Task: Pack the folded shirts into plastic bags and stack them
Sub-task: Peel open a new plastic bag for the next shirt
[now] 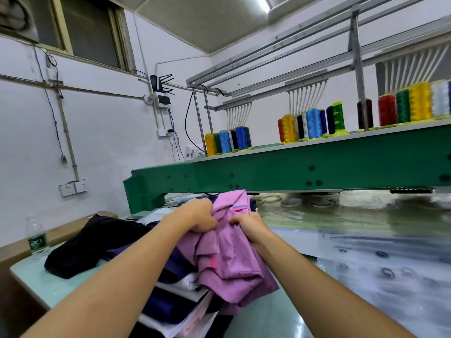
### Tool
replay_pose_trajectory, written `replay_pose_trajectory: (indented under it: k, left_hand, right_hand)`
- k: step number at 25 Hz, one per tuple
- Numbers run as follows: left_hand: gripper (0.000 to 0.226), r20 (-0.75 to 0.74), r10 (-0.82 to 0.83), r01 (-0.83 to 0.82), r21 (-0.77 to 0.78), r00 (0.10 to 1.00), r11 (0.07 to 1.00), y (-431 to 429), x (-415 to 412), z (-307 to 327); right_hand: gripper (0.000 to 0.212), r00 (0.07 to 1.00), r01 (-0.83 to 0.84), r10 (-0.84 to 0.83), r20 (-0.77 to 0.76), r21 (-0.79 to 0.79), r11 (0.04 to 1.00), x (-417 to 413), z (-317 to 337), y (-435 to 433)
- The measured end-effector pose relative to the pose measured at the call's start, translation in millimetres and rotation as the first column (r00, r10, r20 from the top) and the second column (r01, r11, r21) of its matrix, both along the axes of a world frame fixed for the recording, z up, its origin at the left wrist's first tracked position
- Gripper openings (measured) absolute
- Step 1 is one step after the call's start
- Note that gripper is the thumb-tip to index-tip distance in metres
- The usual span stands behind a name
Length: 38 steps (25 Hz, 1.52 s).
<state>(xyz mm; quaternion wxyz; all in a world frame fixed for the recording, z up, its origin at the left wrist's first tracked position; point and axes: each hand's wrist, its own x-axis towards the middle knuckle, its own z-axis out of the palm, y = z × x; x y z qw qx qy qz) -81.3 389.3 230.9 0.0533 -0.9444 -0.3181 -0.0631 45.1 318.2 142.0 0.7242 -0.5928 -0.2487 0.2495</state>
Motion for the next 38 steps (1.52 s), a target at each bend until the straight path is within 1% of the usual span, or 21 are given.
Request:
replay_pose_trajectory:
  k: [1, 2, 3, 4, 5, 7, 8, 10, 12, 14, 18, 20, 22, 23, 25, 27, 29, 31, 33, 35, 38]
  left_hand:
    - [0.028, 0.026, -0.053, 0.053, 0.013, 0.998, 0.999, -7, 2, 3]
    - [0.029, 0.042, -0.108, 0.108, 0.010, 0.993, 0.994, -14, 5, 6]
    - [0.029, 0.047, -0.153, 0.155, -0.033, 0.987, 0.987, -24, 9, 8]
    - [0.027, 0.045, -0.202, 0.206, -0.118, 0.978, 0.971, -33, 13, 8]
    - [0.024, 0.061, -0.230, 0.238, -0.276, 0.971, 0.931, -42, 15, 7]
    - [0.016, 0.144, -0.235, 0.274, -0.588, 0.961, 0.761, -56, 15, 9]
    - [0.015, 0.196, -0.252, 0.317, -0.672, 0.948, 0.669, -59, 14, 11]
    - [0.019, 0.296, -0.299, 0.419, -0.707, 0.907, 0.570, -65, 17, 13]
    - [0.025, 0.360, -0.331, 0.489, -0.635, 0.872, 0.598, -75, 30, 5]
    - [0.025, 0.377, -0.379, 0.531, -0.510, 0.845, 0.676, -91, 51, -11]
    - [0.017, 0.170, -0.540, 0.565, -0.304, 0.824, 0.767, -131, 99, -65]
    - [0.037, 0.064, -0.590, 0.574, -0.337, 0.805, 0.746, -158, 115, -101]
    - [0.066, -0.020, -0.624, 0.546, -0.463, 0.781, 0.699, -184, 122, -137]
    - [0.073, -0.068, -0.637, 0.522, -0.510, 0.768, 0.683, -194, 124, -152]
    - [0.072, -0.143, -0.662, 0.529, -0.491, 0.735, 0.693, -204, 129, -172]
    - [0.053, -0.129, -0.643, 0.559, -0.385, 0.755, 0.734, -208, 133, -179]
    - [0.032, -0.104, -0.592, 0.567, -0.197, 0.799, 0.800, -210, 136, -180]
    - [0.023, -0.161, -0.515, 0.528, 0.051, 0.842, 0.848, -211, 139, -186]
    - [0.020, -0.180, -0.441, 0.470, 0.168, 0.879, 0.867, -211, 140, -190]
    - [0.020, -0.127, -0.370, 0.386, 0.143, 0.920, 0.911, -210, 141, -192]
    - [0.032, 0.013, -0.308, 0.309, -0.028, 0.951, 0.951, -211, 147, -184]
  right_hand:
    - [0.003, 0.999, -0.012, 0.013, -0.030, 0.032, 0.999, -1, 1, 1]
    - [0.012, 0.993, -0.047, 0.057, -0.107, 0.092, 0.995, -2, 5, 2]
    - [0.022, 0.970, -0.090, 0.126, -0.209, 0.175, 0.980, -3, 11, 1]
    - [0.029, 0.952, -0.120, 0.176, -0.250, 0.223, 0.967, -3, 15, -2]
    - [0.029, 0.950, -0.144, 0.201, -0.239, 0.235, 0.961, -2, 17, -7]
    - [0.014, 0.987, -0.112, 0.129, -0.095, 0.165, 0.980, 3, 18, -25]
    - [0.014, 0.997, -0.069, 0.074, -0.032, 0.142, 0.987, 7, 17, -37]
    - [0.016, 1.000, 0.023, -0.023, 0.002, 0.140, 0.990, 20, 20, -66]
    - [0.017, 0.981, 0.136, -0.152, 0.120, 0.130, 0.982, 35, 26, -96]
    - [0.021, 0.927, 0.213, -0.236, 0.290, 0.112, 0.971, 51, 30, -129]
    - [0.010, 0.711, 0.415, -0.348, 0.611, 0.036, 0.909, 84, 23, -201]
    - [0.016, 0.629, 0.487, -0.344, 0.697, -0.009, 0.873, 93, 17, -242]
    - [0.018, 0.599, 0.529, -0.315, 0.736, -0.069, 0.846, 102, 9, -282]
    - [0.015, 0.593, 0.554, -0.300, 0.747, -0.109, 0.825, 106, 5, -301]
    - [0.013, 0.586, 0.583, -0.266, 0.765, -0.170, 0.794, 112, -3, -332]
    - [0.016, 0.570, 0.601, -0.241, 0.786, -0.199, 0.774, 116, -9, -360]
    - [0.013, 0.563, 0.606, -0.209, 0.799, -0.228, 0.762, 117, -15, -381]
    - [0.014, 0.548, 0.612, -0.159, 0.821, -0.264, 0.746, 117, -22, -396]
    - [0.028, 0.535, 0.606, -0.109, 0.838, -0.290, 0.741, 115, -30, -403]
    - [0.038, 0.529, 0.604, -0.074, 0.845, -0.314, 0.732, 114, -37, -405]
    - [0.033, 0.525, 0.589, -0.001, 0.851, -0.362, 0.723, 112, -43, -399]
